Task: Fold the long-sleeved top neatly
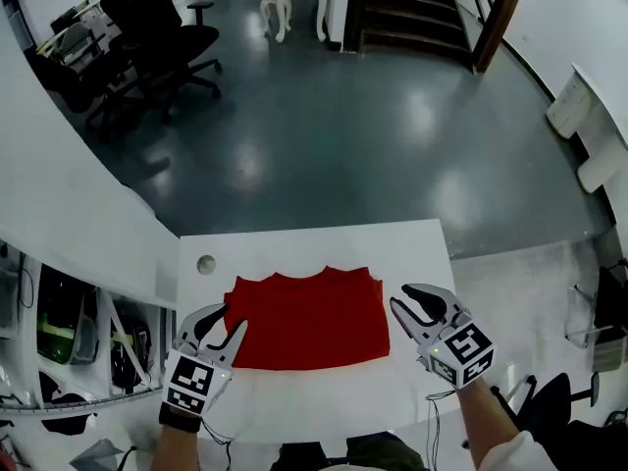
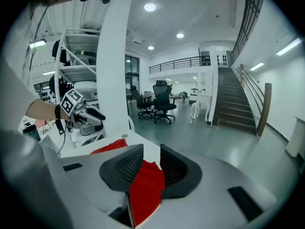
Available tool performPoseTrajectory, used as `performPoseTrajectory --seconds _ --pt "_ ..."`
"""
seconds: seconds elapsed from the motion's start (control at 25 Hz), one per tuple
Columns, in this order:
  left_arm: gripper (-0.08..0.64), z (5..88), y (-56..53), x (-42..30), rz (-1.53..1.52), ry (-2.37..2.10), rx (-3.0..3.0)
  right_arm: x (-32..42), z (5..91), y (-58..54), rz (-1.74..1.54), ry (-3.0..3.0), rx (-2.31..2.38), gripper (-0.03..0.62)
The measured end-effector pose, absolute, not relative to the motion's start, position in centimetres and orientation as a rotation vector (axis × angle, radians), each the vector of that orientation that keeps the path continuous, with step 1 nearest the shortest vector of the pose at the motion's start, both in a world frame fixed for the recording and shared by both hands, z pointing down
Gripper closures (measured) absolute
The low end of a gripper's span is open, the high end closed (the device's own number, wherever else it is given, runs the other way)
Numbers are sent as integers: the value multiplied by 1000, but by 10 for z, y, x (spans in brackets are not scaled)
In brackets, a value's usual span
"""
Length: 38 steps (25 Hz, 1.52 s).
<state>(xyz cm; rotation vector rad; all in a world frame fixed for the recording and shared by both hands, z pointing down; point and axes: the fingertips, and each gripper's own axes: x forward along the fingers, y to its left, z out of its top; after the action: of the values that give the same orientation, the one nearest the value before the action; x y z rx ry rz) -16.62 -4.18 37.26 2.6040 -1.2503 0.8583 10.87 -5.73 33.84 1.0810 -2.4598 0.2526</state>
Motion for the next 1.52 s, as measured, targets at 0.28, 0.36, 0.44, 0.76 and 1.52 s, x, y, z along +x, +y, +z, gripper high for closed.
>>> performPoseTrajectory --seconds 0.28,0.36,0.44,0.76,1.52 --pt "425 320 -3 -147 789 -1242 2691 104 285 -9 176 -2527 1083 474" --pt "431 307 7 -143 770 -1240 2716 102 274 3 153 -2540 1081 477" --pt "444 296 17 -139 752 -1239 2736 101 265 14 136 -2551 1080 483" --pt "479 268 53 -130 667 -1224 2780 97 240 54 80 -2598 1080 509" --pt "551 240 109 -120 486 -1189 2698 67 204 104 66 -2654 1004 575"
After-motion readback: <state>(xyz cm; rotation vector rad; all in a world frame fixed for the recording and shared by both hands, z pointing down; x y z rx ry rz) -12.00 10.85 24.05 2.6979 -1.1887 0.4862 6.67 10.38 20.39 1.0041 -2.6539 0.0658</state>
